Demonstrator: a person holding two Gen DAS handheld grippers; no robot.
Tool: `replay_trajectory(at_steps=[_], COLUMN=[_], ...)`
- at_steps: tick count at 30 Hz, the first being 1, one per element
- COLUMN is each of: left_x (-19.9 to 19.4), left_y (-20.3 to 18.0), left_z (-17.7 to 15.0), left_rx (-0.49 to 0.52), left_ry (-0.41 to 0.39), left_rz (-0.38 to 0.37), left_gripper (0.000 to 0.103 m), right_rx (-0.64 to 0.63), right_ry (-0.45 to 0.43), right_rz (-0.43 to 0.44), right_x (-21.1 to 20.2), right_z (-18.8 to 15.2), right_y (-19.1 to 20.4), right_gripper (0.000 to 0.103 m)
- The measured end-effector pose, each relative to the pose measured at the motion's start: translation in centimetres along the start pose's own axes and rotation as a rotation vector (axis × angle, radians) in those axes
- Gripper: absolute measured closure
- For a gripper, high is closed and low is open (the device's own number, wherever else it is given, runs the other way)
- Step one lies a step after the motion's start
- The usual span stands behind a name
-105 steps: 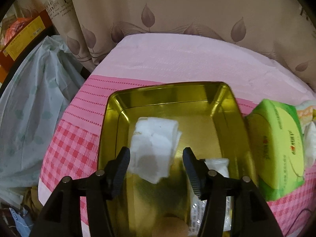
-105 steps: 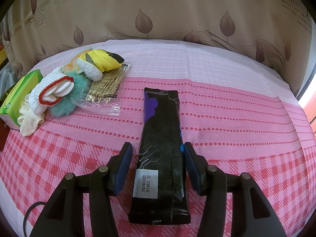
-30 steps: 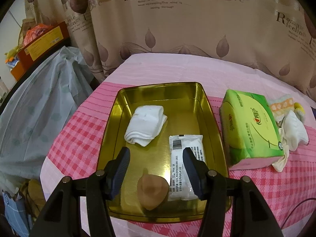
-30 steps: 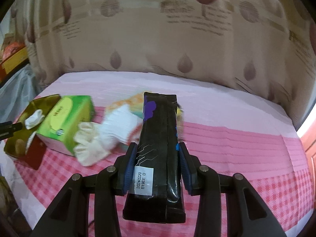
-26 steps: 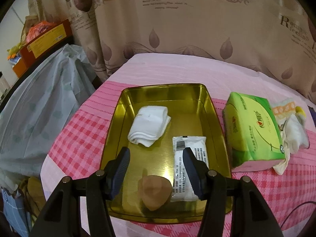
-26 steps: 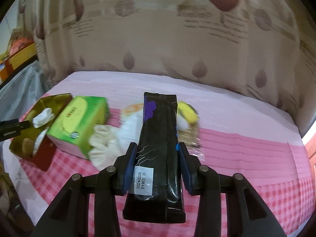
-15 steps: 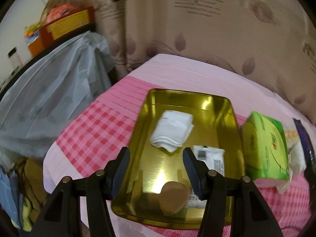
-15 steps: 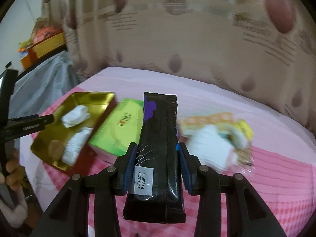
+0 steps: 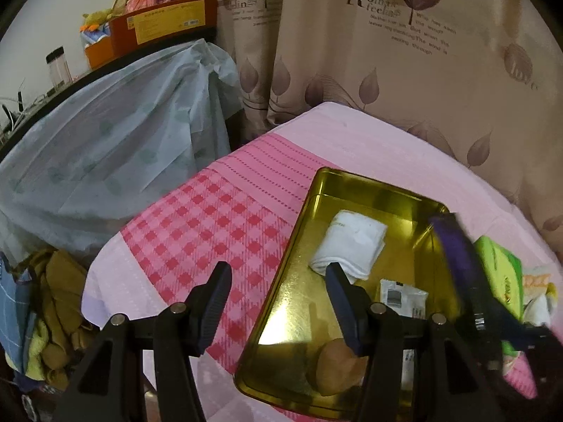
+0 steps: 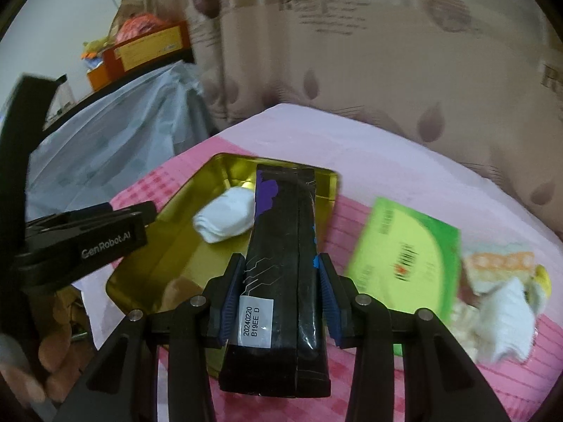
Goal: Organize soft objects
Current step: 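Carry the black wrapped package into the gold tin and open the right tool, then grasp the yellow fuzzy plush with the right tool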
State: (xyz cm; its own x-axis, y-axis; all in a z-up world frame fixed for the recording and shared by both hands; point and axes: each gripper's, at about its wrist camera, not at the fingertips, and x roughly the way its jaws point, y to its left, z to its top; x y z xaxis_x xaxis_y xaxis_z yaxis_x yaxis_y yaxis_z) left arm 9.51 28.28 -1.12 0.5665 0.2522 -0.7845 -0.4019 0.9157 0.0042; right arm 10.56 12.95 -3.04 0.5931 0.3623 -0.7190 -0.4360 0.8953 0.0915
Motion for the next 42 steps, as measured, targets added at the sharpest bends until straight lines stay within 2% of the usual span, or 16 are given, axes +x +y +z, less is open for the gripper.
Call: replay_trajectory(at_steps=[8,15,19,23,26,30,42], left_x=[0.0,0.5,0.5,0.5,0.4,0.3,0.0], left_y=[2.2,2.5,2.1,1.9,1.8,1.2,-1.5], left_z=[0.4,0.4,0.3,0.2,0.1,0.0,-0.7], left_rx=[-0.102,-0.112,-0.089,-0.082,-0.079,-0.051,0.064], left_ry=[-0.010,0.006,0.005,0.005,0.004,0.005,-0.011], left_rz=[0.013,0.008,0.007,0.008,0.004,0.005,0.010], left_gripper=[0.046,0.046,0.046,0.046,0.046,0.046,0.046], right_rx=[-0.024,-0.018,-0.010,0.010,0.037,0.083,0.277], right_ry=[0.064,0.084,0.044,0.003,-0.019,-0.045,-0.070], right_rz=[0.036,0.058,0.065,0.063,0.043,-0.024,-0.282], right_x=[3.7,5.1,3.7,1.1,-0.9,-3.3,-9.7], right_z=[-0.1,-0.4,-0.5,-0.9,-1.6,-2.9,-7.3], right_y=[1.7,1.9,1.5,0.1,-1.7,-5.4,-20.2], right_gripper=[0.065,0.061,0.040,0.039,0.039,0.039,0.037])
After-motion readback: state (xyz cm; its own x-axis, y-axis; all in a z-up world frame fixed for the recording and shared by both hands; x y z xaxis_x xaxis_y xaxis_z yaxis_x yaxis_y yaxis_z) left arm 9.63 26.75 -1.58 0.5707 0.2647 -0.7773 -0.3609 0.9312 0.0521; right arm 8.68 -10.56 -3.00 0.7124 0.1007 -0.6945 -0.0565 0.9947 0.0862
